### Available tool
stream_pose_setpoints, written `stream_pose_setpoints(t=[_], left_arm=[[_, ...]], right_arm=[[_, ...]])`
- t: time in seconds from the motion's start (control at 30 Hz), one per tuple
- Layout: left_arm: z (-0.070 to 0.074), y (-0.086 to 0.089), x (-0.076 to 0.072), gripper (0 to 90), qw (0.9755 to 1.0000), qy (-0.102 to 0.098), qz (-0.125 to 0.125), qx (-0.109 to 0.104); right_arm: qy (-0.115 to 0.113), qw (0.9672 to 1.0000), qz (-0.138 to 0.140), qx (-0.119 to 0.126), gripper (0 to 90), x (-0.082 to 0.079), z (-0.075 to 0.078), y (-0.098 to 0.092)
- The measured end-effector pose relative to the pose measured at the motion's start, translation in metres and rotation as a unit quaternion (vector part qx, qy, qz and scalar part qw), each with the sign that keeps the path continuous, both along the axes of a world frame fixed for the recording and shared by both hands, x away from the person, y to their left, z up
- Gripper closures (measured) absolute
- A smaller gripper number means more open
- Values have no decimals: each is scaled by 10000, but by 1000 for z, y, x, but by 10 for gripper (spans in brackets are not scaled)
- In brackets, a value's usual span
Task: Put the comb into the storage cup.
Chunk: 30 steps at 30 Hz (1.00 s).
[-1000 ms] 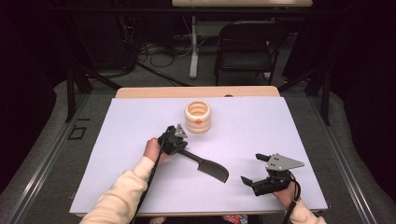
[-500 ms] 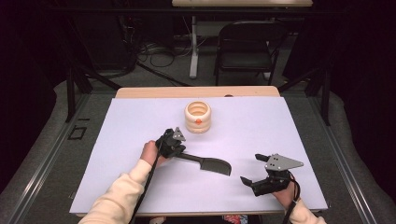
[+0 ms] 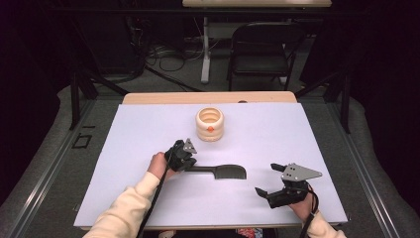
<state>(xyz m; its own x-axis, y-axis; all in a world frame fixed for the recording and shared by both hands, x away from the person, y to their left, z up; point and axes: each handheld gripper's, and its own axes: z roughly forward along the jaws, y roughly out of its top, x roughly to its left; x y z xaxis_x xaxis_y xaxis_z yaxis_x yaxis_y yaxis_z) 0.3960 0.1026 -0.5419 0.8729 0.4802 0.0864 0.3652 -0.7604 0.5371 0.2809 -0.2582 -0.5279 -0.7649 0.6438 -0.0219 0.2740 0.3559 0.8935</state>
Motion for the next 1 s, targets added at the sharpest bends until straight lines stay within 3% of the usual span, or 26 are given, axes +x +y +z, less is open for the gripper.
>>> stream_pose_setpoints(t=[0.3, 0.37, 0.53, 0.67, 0.9, 1.0], left_arm=[[1, 2, -7, 869, 10000, 50, -38, 42], [3, 2, -8, 817, 10000, 22, -20, 30], [13, 7, -6, 503, 9988, -180, 324, -306], [21, 12, -7, 351, 9977, -345, 424, -403], [29, 15, -7, 166, 9960, -493, 459, -591], [29, 15, -7, 141, 9961, -467, 391, -634]], right_arm=[[4, 10000, -11, -2, 9, 0, 0, 0], [8, 10000, -12, -3, 9, 0, 0, 0], [12, 10000, -21, 15, 9, 0, 0, 0], [8, 10000, -30, 35, 8, 0, 0, -1], [26, 10000, -26, 43, 7, 0, 0, -1], [32, 10000, -13, 28, 6, 1, 0, 0]])
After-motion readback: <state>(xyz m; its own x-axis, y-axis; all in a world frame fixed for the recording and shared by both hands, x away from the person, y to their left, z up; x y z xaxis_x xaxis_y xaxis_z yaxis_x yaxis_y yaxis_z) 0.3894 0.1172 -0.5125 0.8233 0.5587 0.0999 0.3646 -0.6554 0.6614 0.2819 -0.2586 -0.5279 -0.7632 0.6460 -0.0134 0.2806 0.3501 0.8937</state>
